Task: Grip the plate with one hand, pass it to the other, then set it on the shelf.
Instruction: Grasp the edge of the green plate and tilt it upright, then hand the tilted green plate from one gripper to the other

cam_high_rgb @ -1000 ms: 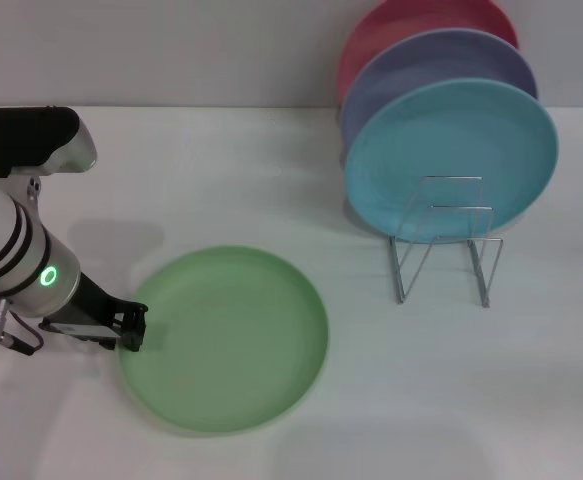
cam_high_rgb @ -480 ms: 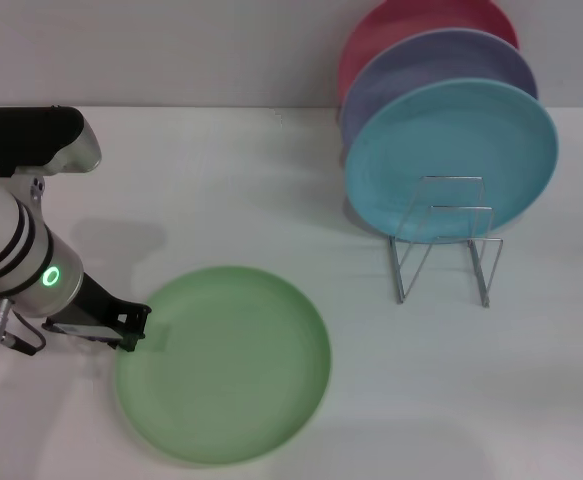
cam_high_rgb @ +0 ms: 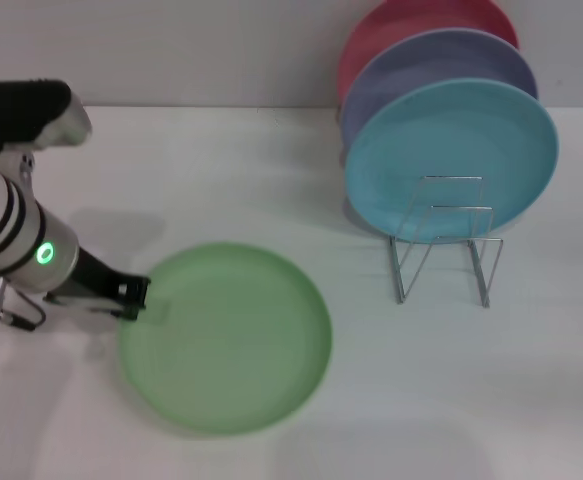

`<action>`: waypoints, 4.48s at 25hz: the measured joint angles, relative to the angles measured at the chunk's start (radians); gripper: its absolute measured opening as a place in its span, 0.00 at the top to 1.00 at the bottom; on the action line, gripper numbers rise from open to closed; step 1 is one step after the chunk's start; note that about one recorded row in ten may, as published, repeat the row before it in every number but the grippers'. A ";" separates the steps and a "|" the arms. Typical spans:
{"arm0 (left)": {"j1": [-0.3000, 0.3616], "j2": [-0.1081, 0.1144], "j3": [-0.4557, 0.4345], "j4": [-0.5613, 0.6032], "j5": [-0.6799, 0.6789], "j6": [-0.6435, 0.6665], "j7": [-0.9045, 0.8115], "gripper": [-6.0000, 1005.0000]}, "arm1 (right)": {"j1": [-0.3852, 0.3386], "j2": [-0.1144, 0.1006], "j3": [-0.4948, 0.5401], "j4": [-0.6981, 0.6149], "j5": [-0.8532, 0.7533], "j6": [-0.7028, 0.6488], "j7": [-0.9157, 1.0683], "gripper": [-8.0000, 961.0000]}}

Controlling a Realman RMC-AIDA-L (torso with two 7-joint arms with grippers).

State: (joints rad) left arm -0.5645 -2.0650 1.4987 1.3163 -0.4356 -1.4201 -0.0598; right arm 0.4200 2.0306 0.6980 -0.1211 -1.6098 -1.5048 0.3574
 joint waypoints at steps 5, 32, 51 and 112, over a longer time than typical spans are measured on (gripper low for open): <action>0.027 -0.001 -0.037 0.015 -0.014 0.138 0.038 0.96 | -0.001 0.004 0.000 0.001 0.001 0.007 0.000 0.35; 0.440 0.004 0.436 -0.253 -0.187 1.941 0.232 0.95 | -0.063 0.046 -0.112 0.072 -0.008 -0.060 -0.065 0.35; 0.411 -0.014 1.047 -0.497 -0.585 2.578 0.370 0.95 | -0.150 0.050 -0.519 0.201 -0.009 -0.276 -0.118 0.35; 0.419 -0.015 1.374 -0.314 -1.146 2.833 0.913 0.92 | 0.158 0.049 -0.590 0.604 -0.246 0.321 -0.398 0.44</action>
State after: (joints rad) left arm -0.1458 -2.0800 2.8725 1.0026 -1.5818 1.4124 0.8531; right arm 0.5778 2.0795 0.1076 0.4833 -1.8562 -1.1842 -0.0404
